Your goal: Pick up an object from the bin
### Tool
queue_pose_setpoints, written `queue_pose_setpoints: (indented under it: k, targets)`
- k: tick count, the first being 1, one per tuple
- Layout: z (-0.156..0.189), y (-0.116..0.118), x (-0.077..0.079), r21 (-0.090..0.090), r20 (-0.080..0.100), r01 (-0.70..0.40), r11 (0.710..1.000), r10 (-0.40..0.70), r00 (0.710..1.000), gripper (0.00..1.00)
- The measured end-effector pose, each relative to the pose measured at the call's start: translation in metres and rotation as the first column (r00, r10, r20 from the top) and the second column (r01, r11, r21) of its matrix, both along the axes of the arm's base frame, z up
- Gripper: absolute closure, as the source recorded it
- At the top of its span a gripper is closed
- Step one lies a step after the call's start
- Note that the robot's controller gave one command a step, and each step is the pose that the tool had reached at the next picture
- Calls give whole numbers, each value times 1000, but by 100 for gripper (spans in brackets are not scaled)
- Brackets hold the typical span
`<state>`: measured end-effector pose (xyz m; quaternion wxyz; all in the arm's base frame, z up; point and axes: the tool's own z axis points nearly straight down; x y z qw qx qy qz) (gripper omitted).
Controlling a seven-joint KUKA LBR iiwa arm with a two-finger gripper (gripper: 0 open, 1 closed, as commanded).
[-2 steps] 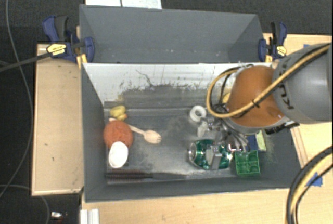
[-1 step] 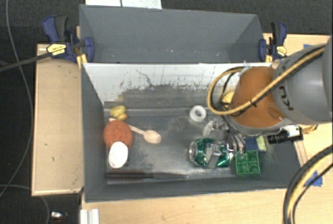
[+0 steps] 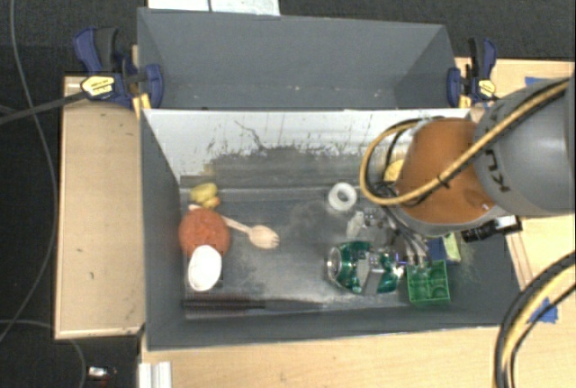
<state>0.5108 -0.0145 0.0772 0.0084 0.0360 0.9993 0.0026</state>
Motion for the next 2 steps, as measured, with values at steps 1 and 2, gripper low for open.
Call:
queue_pose_setpoints:
  k: [1, 2]
  targets:
    - [-1, -2, 1, -1, 3, 129, 992, -129, 992, 0]
    - [-2, -2, 0, 0, 9, 67, 998, -67, 998, 100]
